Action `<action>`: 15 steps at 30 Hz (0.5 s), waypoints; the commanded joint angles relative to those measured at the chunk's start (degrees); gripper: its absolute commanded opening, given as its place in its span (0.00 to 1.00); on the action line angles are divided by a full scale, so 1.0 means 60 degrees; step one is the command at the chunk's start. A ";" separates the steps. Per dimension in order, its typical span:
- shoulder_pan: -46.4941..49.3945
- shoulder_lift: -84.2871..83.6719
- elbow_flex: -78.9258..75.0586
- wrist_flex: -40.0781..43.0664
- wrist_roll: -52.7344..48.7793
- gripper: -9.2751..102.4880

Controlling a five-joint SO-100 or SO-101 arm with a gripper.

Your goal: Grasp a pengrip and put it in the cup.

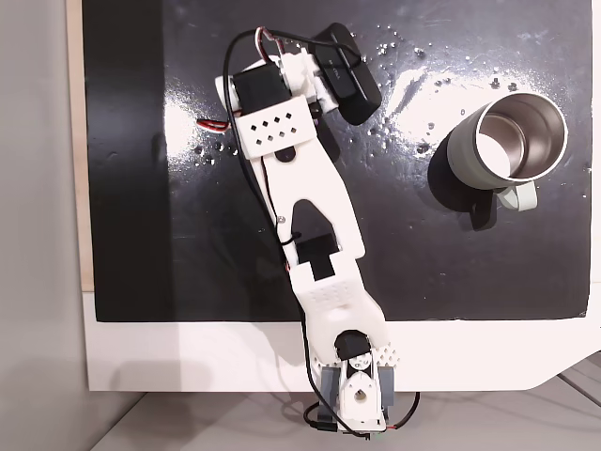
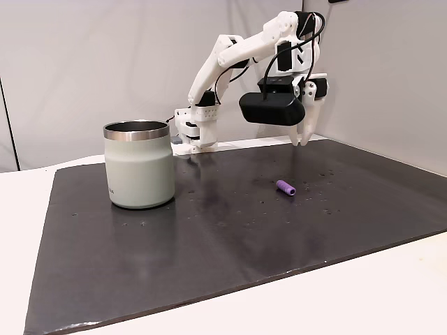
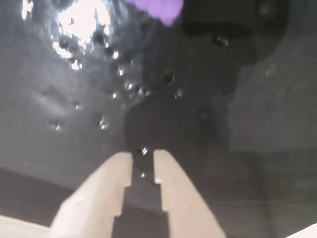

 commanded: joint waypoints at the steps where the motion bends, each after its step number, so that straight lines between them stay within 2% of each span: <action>1: 0.0234 -0.0469 -0.1758 0.0132 -0.1099 0.09; 11: 0.0220 -0.2402 -0.4321 0.0132 -0.3428 0.09; 15: 0.0205 -0.2637 -0.4570 0.0161 -0.4556 0.09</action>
